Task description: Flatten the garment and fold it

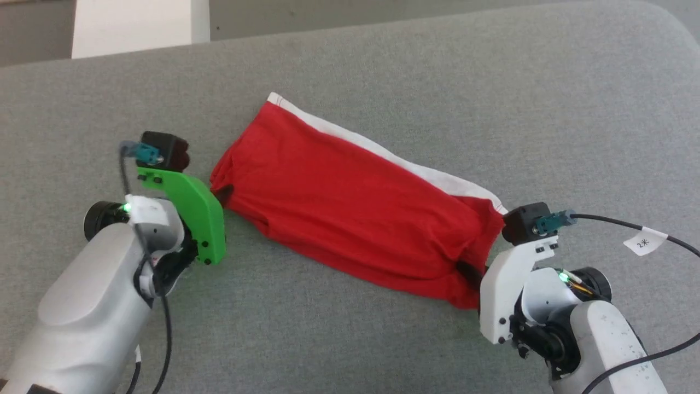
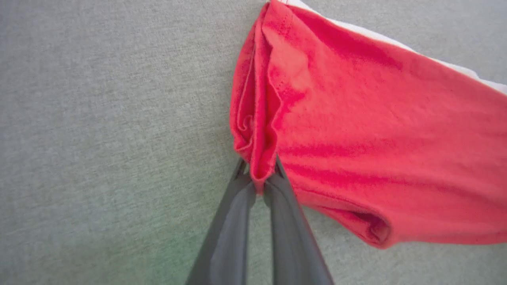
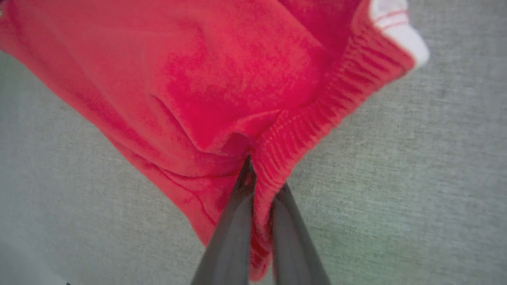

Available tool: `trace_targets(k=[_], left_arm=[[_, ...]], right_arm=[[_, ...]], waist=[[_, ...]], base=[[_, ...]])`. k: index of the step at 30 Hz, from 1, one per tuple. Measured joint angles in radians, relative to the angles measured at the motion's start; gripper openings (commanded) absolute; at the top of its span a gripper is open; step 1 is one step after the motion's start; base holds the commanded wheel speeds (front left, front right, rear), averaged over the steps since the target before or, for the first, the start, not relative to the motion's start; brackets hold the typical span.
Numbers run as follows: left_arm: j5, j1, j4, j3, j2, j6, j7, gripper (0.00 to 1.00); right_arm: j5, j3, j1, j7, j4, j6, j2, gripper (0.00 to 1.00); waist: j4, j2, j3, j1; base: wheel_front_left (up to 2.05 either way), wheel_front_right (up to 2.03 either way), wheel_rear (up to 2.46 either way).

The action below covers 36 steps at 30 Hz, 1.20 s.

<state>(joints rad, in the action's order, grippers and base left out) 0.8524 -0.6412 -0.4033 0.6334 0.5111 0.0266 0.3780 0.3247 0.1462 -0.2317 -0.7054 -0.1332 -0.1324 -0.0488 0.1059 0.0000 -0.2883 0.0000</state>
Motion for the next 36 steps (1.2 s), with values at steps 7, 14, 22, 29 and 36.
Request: trace_targets(k=[7, 14, 22, 29, 36], left_arm=[[0.073, 0.141, 0.177, -0.088, 0.034, 0.066, -0.075, 0.00], [0.124, 0.377, 0.384, -0.113, 0.043, 0.161, -0.129, 0.00], [0.153, 0.540, 0.442, -0.056, -0.003, 0.205, -0.132, 0.00], [0.170, 0.544, 0.397, -0.007, -0.032, 0.207, -0.083, 0.49], [0.161, 0.532, 0.393, -0.036, 0.001, 0.224, -0.077, 1.00]], right_arm=[[0.003, -0.053, 0.001, -0.119, 0.061, 0.000, -0.005, 0.00], [0.027, -0.109, 0.040, -0.289, 0.172, 0.000, -0.103, 0.00], [0.027, -0.116, 0.094, -0.413, 0.191, 0.000, -0.188, 0.00], [-0.011, -0.122, 0.093, -0.415, 0.137, 0.000, -0.192, 0.00], [-0.003, -0.141, 0.099, -0.334, 0.145, 0.000, -0.176, 1.00]], waist=[[-0.018, 0.0000, 0.056, 0.0000], [-0.076, 0.0000, 0.077, 0.0000], [-0.148, 0.0000, 0.079, 0.0000], [-0.180, 0.0000, 0.075, 0.0000], [-0.173, 0.0000, 0.101, 0.0000]], base=[[0.00, 0.00, 0.00], [0.00, 0.00, 0.00], [0.00, 0.00, 0.00], [0.00, 0.00, 0.00], [0.00, 0.00, 0.00]])
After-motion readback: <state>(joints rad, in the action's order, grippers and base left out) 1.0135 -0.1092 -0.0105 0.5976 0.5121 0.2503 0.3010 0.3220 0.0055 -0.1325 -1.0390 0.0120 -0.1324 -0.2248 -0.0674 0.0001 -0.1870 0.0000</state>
